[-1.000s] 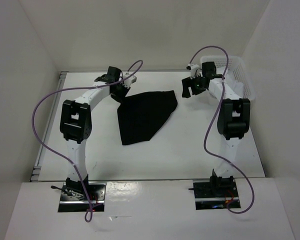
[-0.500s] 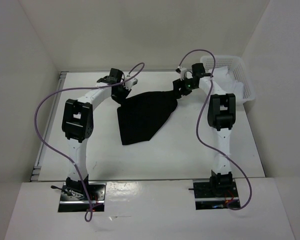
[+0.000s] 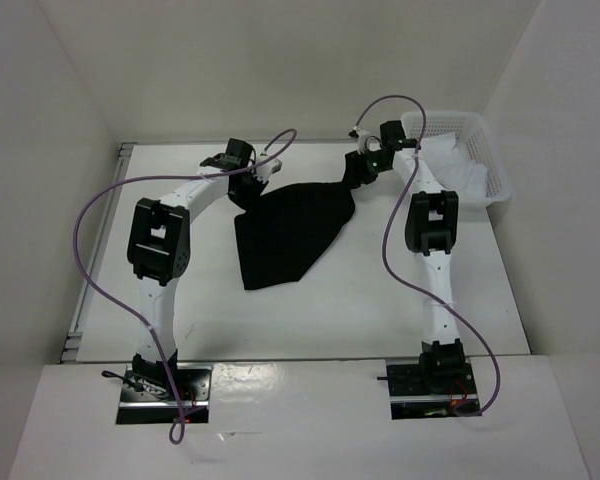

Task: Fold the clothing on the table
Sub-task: Flatten the skirt out

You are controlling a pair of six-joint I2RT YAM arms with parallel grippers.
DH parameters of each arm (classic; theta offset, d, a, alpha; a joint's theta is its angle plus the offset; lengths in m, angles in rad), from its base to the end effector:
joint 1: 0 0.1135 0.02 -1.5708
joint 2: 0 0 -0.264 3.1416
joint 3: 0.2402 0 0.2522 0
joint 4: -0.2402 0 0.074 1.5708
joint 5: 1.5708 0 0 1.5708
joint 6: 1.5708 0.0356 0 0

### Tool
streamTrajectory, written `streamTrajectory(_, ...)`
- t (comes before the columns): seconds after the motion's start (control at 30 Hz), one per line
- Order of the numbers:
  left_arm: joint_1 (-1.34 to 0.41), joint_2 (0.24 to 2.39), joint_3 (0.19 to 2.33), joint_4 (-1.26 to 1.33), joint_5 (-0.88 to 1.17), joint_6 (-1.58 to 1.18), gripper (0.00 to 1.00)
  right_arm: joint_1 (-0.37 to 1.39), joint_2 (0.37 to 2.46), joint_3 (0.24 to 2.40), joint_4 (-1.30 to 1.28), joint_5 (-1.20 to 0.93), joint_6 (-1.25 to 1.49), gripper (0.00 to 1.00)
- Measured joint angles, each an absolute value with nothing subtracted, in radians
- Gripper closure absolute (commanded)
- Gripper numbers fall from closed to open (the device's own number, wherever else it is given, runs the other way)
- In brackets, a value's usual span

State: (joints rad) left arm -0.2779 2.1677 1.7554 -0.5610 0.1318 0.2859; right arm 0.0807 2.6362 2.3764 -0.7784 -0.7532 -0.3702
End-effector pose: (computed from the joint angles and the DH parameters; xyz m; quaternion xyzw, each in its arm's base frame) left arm 0.4587 -0.1357 0.1983 0.2839 0.9106 -0.0618 0.2939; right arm 0.5501 0.0689 0.1502 -0.2949 0.8528 0.3158 0.2933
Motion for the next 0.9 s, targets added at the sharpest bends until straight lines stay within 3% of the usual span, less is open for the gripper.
streamTrajectory(0.17,-0.278,2.168,1.755,-0.561,0.127,0.286,1.00,0.083,2.782,2.647,-0.934,-0.769,-0.384,0.66)
streamTrajectory(0.27,-0.278,2.168,1.755,-0.561,0.126,0.286,1.00,0.088,2.931,2.927,-1.044,-0.789,-0.389,0.87)
streamTrajectory(0.37,-0.278,2.168,1.755,-0.561,0.125,0.286,1.00,0.094,2.969,3.010,-1.130,-0.804,-0.388,1.00)
streamTrajectory(0.67,-0.278,2.083,1.747,-0.574,0.070,0.268,1.00,0.132,2.876,3.081,-1.262,-0.812,-0.362,1.00)
streamTrajectory(0.9,-0.282,1.837,1.820,-0.609,0.002,0.226,1.00,0.205,2.537,3.052,-1.279,-0.666,-0.303,1.00)
